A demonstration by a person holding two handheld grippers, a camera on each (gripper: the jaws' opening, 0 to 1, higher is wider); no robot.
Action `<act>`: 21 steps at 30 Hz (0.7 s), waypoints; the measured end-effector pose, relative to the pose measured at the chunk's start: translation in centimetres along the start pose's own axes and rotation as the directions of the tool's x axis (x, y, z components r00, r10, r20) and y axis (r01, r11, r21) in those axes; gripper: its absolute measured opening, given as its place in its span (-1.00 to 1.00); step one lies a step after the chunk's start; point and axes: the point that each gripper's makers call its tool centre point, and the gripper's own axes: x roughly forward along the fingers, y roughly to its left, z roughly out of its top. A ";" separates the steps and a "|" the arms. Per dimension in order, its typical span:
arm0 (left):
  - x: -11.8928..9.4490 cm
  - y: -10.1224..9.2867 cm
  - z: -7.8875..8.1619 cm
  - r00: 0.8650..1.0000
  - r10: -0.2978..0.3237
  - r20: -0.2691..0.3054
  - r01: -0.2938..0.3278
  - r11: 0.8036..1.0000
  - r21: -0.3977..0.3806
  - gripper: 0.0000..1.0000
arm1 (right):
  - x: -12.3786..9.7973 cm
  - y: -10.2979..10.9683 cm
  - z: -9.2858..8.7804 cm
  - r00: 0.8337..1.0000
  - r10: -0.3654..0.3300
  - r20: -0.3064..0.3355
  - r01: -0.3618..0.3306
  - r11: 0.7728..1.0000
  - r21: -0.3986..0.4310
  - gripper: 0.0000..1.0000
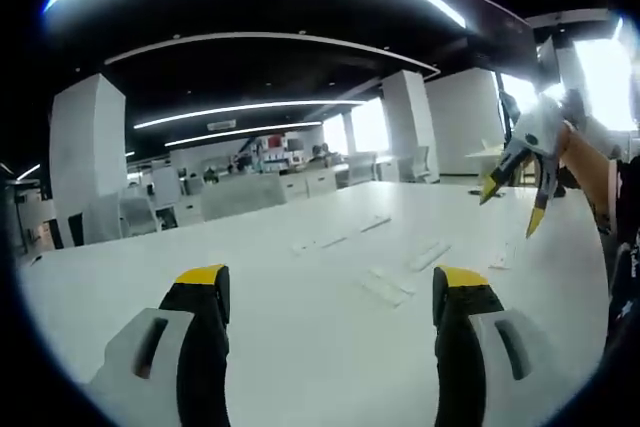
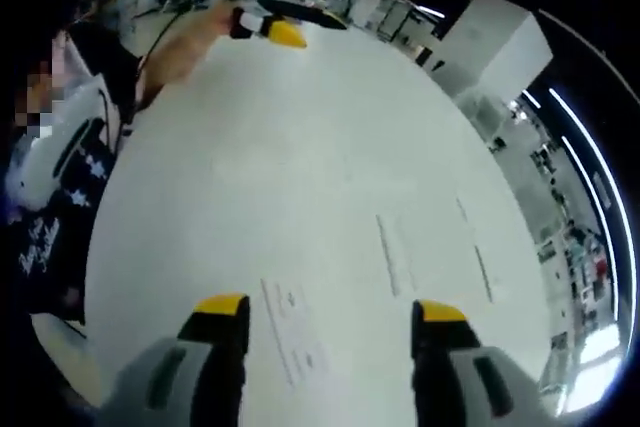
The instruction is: Locate the socket holder cover, grip the socket holder cover, clip it into the socket holder slot.
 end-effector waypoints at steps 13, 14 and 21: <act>0.0 0.1 -0.2 1.000 -0.004 -0.009 0.004 1.000 0.003 0.64 | 1.8 0.8 -0.9 0.986 0.106 -0.125 -0.112 0.993 -0.047 0.34; 0.0 0.1 -0.2 1.000 -0.004 -0.010 0.004 1.000 0.003 0.64 | 1.9 0.8 -1.0 0.985 0.109 -0.132 -0.116 0.992 -0.048 0.34; 0.1 0.1 -0.5 1.000 -0.001 -0.020 0.001 1.000 0.002 0.64 | 2.7 1.1 -1.7 0.968 0.152 -0.201 -0.168 0.984 -0.062 0.35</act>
